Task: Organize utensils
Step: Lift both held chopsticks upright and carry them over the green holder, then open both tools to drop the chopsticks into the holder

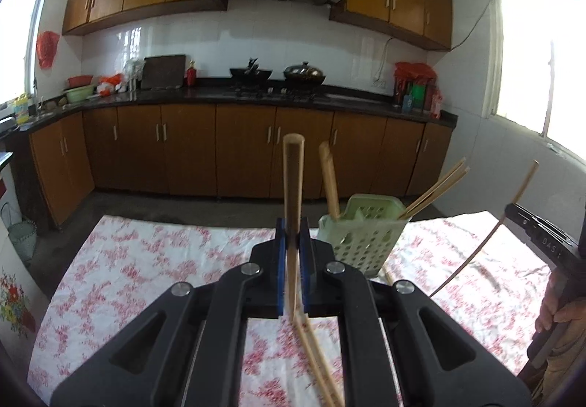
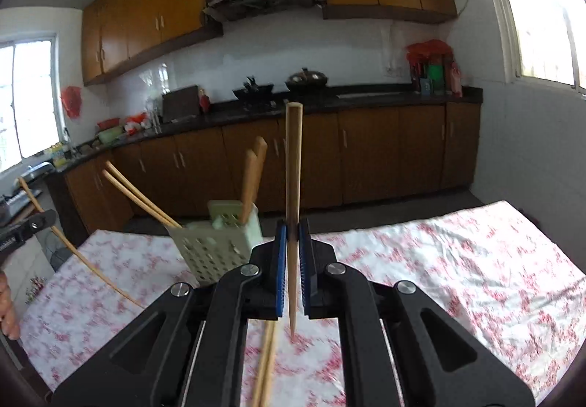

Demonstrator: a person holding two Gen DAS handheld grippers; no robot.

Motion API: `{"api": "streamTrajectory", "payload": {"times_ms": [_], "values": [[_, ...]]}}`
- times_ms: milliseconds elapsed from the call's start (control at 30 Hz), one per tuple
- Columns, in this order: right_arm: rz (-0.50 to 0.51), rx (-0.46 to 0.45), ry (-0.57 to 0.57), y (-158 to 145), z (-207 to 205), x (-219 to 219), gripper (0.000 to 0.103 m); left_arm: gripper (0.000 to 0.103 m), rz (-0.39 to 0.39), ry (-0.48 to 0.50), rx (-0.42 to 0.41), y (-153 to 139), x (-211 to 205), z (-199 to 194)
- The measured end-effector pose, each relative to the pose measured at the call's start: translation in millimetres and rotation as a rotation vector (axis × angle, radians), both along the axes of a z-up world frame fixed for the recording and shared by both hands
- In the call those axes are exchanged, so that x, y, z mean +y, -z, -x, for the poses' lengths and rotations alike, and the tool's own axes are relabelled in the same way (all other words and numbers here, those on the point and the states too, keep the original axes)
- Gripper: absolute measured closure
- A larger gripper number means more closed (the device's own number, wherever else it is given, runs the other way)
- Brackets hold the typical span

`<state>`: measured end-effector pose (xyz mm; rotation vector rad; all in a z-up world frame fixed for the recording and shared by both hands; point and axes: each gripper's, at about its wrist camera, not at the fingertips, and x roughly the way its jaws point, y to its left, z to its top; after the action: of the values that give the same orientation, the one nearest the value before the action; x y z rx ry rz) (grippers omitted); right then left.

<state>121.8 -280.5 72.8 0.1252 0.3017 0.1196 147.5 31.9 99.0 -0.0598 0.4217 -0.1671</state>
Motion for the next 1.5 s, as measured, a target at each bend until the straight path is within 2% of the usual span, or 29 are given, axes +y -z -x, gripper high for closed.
{"api": "streamTrajectory", "payload": {"times_ms": [233,333,433,667,800,900,967,1033,1067,1333,1433,1500], "values": [[-0.072,-0.205,-0.043,-54,-1,24,0.095,0.095,0.062,0.039,-0.154,-53,-29,-10],[-0.076,-0.263,-0.03,-60,-13,33,0.095,0.095,0.08,0.028,-0.225,-69,-42,-21],[-0.06,-0.284,-0.016,-55,-30,39,0.095,0.095,0.083,0.007,-0.265,-71,-55,-39],[-0.049,-0.183,-0.027,-24,-72,43,0.095,0.095,0.084,0.009,-0.204,-31,-69,-89],[-0.048,-0.114,-0.042,-10,-77,42,0.095,0.095,0.104,0.009,-0.151,-10,-66,-102],[-0.051,-0.092,-0.054,-9,-74,43,0.095,0.095,0.114,0.003,-0.135,-6,-60,-105],[-0.05,-0.089,-0.057,-10,-69,40,0.092,0.095,0.116,-0.005,-0.141,-7,-57,-100],[-0.06,-0.091,-0.054,-14,-63,36,0.076,0.093,0.122,-0.009,-0.146,-11,-52,-96],[-0.063,-0.094,-0.05,-16,-61,34,0.073,0.091,0.125,-0.01,-0.148,-13,-52,-93],[-0.036,-0.078,0.001,-18,-16,14,0.072,0.089,0.135,-0.055,-0.116,-17,-25,-52],[-0.009,0.027,0.006,7,-8,6,0.071,0.084,0.112,-0.079,-0.067,-3,-10,-28],[0.019,0.159,-0.017,37,-14,5,0.072,0.081,0.087,-0.098,-0.001,20,-1,-17]]}}
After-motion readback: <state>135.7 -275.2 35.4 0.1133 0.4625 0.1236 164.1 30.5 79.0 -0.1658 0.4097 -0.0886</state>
